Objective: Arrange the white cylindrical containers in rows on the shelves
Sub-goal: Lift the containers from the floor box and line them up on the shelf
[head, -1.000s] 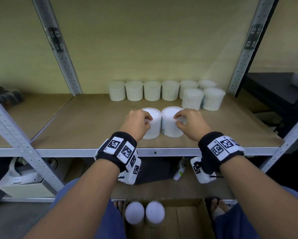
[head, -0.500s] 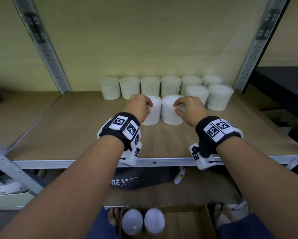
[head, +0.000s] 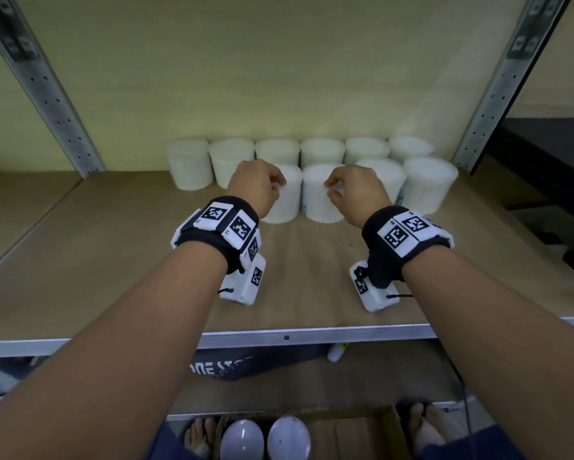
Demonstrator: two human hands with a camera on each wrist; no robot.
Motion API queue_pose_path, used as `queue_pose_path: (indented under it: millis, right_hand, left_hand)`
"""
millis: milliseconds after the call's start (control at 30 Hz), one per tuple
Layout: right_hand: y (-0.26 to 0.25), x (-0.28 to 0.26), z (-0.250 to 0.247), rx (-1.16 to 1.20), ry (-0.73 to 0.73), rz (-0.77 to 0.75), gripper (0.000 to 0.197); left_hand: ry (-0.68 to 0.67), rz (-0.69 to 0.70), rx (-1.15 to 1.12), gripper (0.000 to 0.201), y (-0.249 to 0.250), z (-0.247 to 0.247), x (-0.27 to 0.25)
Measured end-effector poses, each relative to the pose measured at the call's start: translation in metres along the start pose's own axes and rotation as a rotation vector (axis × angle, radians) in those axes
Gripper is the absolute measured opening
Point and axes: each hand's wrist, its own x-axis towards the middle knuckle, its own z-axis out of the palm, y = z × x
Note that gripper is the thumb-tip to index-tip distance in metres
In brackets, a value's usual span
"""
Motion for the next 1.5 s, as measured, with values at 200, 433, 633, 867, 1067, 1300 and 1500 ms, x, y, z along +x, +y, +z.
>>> queue_pose_path:
  millis: [200, 433, 633, 867, 1067, 1300, 1500]
  right_hand:
    - [0.001, 0.008, 0.002, -0.017, -0.005, -0.005, 0.027]
    - [-0.002, 0.005, -0.002, 0.001, -0.062, 0.024, 0.037]
    - [-0.01, -0.009, -0.014, -0.075, -0.25, 0.006, 0.065]
    - [-0.029, -0.054, -0.032, -0.016, -0.238, -0.032, 0.053]
    - [-0.059, -0.11, -0.039, -0.01, -0.284, -0.079, 0.047]
    - [-0.085, -0.175, -0.025, 0.071, -0.335, -0.12, 0.041]
    - [-0.089, -0.21, 0.018, 0.103, -0.466, -0.112, 0.029]
  left_hand:
    - [0.011, 0.015, -0.022, 0.031, 0.0, 0.002, 0.007]
    - [-0.043, -0.004, -0.023, 0.03, 0.001, 0.002, 0.006]
    - [-0.181, -0.005, 0.191, 0.048, 0.007, -0.005, -0.011]
    - [-0.158, 0.009, 0.151, 0.052, 0.015, -0.03, -0.065]
    - [-0.166, -0.002, 0.154, 0.051, 0.015, -0.059, -0.129]
    - [-0.257, -0.043, 0.112, 0.045, -0.001, -0.065, -0.21]
    - [-0.334, -0.124, 0.077, 0.04, -0.036, -0.042, -0.259]
